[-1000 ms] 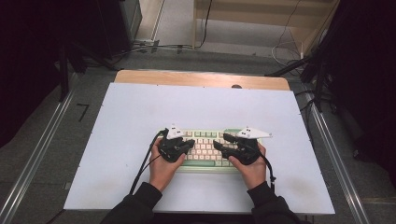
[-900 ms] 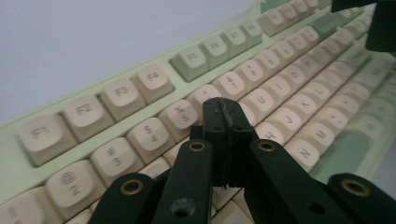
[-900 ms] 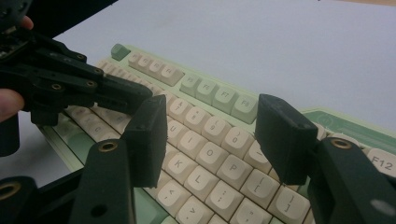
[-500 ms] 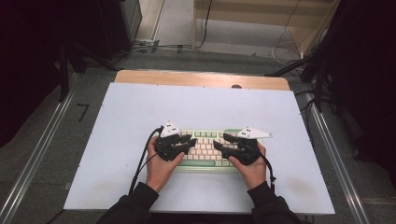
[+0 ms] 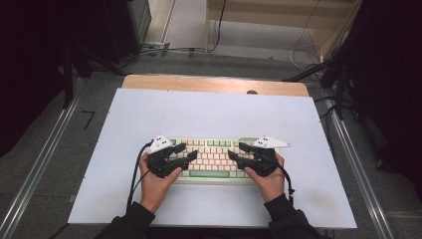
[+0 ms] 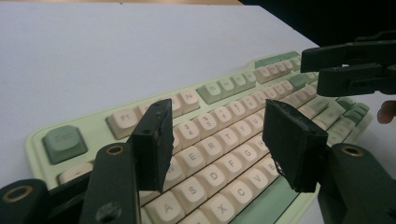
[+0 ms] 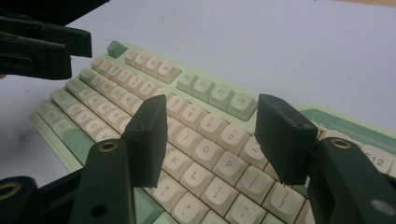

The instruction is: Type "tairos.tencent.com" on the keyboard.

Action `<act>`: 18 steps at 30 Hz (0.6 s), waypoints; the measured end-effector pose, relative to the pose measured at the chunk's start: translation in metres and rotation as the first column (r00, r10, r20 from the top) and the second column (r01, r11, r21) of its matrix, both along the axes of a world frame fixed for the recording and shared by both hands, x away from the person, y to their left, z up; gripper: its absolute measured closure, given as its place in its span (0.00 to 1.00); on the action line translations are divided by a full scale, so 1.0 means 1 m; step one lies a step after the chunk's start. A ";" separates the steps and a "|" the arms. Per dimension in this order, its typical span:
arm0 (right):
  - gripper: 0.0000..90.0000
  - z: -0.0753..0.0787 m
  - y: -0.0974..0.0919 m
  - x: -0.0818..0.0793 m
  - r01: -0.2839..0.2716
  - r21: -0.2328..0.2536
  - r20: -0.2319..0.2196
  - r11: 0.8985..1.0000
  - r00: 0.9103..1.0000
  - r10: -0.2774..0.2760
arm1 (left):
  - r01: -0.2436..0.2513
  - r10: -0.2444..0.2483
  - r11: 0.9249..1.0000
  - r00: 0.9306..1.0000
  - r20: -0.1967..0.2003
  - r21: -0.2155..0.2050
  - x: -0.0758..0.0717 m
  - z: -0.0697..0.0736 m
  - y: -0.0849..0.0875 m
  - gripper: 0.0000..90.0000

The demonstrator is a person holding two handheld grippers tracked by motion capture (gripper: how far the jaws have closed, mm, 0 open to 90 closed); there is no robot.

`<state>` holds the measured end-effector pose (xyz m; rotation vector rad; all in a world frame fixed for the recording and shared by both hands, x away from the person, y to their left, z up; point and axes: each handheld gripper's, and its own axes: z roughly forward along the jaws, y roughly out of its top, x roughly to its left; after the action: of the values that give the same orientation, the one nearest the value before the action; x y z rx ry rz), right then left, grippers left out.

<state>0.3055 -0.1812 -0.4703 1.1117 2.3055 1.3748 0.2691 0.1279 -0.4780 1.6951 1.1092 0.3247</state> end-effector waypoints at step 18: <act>0.57 0.001 0.001 -0.004 -0.001 -0.025 0.026 1.000 1.000 0.002 | -0.016 0.016 1.000 1.000 0.015 0.020 -0.013 -0.014 0.013 0.46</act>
<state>0.3015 -0.1807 -0.4695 1.0786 2.2997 1.3488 0.2563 0.1414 -0.4917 1.6996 1.1125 0.3593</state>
